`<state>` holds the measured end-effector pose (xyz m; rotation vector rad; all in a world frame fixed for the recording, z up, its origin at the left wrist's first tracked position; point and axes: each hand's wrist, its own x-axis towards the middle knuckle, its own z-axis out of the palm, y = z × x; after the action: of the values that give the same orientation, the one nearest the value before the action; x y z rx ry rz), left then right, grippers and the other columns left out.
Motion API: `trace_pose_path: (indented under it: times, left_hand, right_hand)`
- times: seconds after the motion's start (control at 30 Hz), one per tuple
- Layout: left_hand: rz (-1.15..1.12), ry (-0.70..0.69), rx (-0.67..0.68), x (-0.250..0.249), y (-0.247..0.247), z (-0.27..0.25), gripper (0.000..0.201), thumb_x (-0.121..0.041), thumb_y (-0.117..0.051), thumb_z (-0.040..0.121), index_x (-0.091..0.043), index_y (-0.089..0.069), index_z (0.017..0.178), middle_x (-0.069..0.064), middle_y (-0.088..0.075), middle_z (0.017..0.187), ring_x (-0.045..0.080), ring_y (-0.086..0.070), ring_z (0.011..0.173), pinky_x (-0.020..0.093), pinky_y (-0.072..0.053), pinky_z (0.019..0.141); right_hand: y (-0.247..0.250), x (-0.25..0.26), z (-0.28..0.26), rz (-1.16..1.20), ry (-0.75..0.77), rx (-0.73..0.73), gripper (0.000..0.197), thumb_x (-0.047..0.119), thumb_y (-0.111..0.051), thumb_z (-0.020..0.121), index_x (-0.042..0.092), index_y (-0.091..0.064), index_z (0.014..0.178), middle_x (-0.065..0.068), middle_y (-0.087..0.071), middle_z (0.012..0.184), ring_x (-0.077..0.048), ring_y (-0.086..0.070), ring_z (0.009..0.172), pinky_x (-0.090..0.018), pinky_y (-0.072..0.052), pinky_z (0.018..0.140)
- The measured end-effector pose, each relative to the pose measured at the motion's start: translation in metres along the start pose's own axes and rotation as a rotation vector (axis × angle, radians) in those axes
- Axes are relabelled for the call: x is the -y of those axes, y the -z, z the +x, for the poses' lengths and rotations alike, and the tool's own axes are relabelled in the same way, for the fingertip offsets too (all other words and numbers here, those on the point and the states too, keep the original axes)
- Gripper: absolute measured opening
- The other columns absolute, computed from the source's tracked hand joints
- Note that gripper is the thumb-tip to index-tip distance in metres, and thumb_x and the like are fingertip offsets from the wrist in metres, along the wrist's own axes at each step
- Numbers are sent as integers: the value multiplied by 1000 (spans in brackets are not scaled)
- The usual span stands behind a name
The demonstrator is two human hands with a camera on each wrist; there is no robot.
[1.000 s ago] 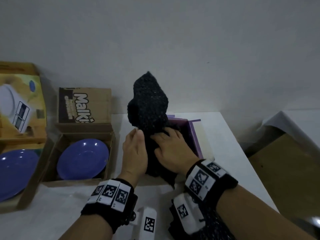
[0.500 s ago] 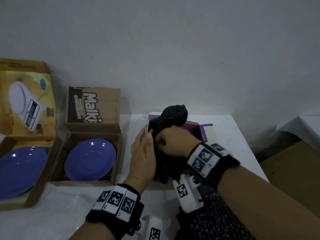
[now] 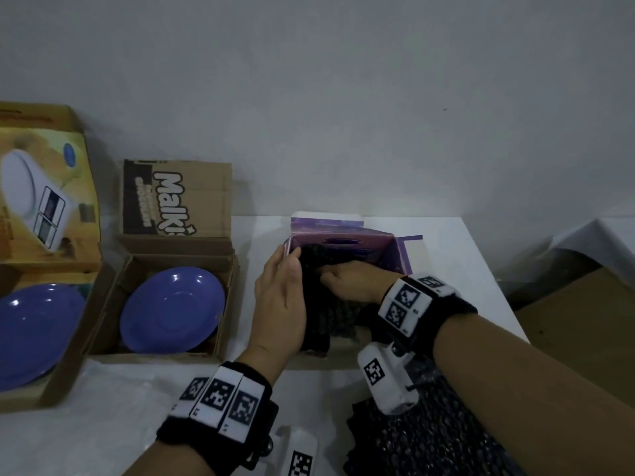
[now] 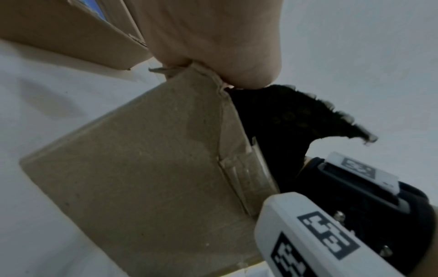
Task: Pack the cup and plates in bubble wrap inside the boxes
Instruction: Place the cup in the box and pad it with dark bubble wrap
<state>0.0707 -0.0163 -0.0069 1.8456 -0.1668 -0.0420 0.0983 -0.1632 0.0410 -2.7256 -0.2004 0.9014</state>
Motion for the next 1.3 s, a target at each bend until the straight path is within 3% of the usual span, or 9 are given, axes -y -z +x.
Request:
trace_pose_path:
  times: [0.23,0.37,0.5,0.6,0.83,1.0,1.1,1.2,1.3]
  left_hand:
    - [-11,12,-6,0,-1,0,74,-68,-11,83,-30,-44,139,-10,-33,149,7,-23,140,37,-19,118]
    - [-26,13,-12,-2,0,0,76,-69,-10,82,-29,-45,138,-9,-35,148,7,-24,140,34,-18,118]
    - [-60,14,-29,1,-1,1,76,-68,-12,83,-27,-48,136,-9,-38,147,8,-26,139,39,-20,118]
    - [-61,15,-35,2,0,3,77,-69,-12,82,-26,-48,136,-7,-37,148,9,-26,140,42,-21,117]
    - [-41,14,-15,0,1,2,75,-68,-9,82,-31,-44,137,-10,-33,149,7,-23,140,40,-19,118]
    - [-36,13,-4,0,1,1,77,-70,-8,81,-31,-43,138,-10,-33,149,6,-23,140,38,-18,118]
    - [-43,13,-14,1,0,2,80,-72,-9,81,-29,-45,139,-7,-35,149,10,-25,140,40,-20,118]
    - [-30,24,-10,-2,0,0,74,-67,-11,85,-29,-44,139,-8,-34,149,8,-23,140,35,-18,118]
    - [-15,30,4,-4,1,0,69,-63,-11,86,-31,-42,139,-9,-32,150,8,-21,141,31,-16,117]
  right_hand:
    - [25,-2,-53,101,-255,-228,74,75,-38,82,18,-50,126,-7,-58,127,-24,-53,114,-31,-39,86]
    - [9,8,-54,83,-258,-233,57,40,-71,77,11,-47,120,-6,-58,115,-25,-57,107,-30,-45,81]
    - [2,20,-34,353,-168,-473,20,9,-59,83,15,-59,102,-6,-66,107,-21,-61,102,-29,-48,88]
    - [-2,36,-25,447,14,-290,28,3,-49,85,8,-61,110,-9,-67,109,-22,-62,104,-32,-49,92]
    - [-48,58,-4,-602,110,-135,47,31,-36,99,10,-40,140,-9,-40,147,-22,-26,140,-36,-12,114]
    - [-13,52,-25,-112,145,-106,32,13,-46,93,8,-57,122,-13,-58,127,-27,-54,115,-34,-41,94]
    - [12,32,-34,88,217,-337,30,1,-53,81,15,-69,102,-1,-68,106,-12,-59,93,-24,-44,84]
    - [9,14,-33,-63,169,-394,24,21,-61,82,24,-68,105,3,-62,112,-17,-55,108,-36,-44,95]
    - [-9,17,-34,-376,197,-196,37,36,-49,91,35,-56,127,6,-45,143,-25,-25,140,-55,-18,113]
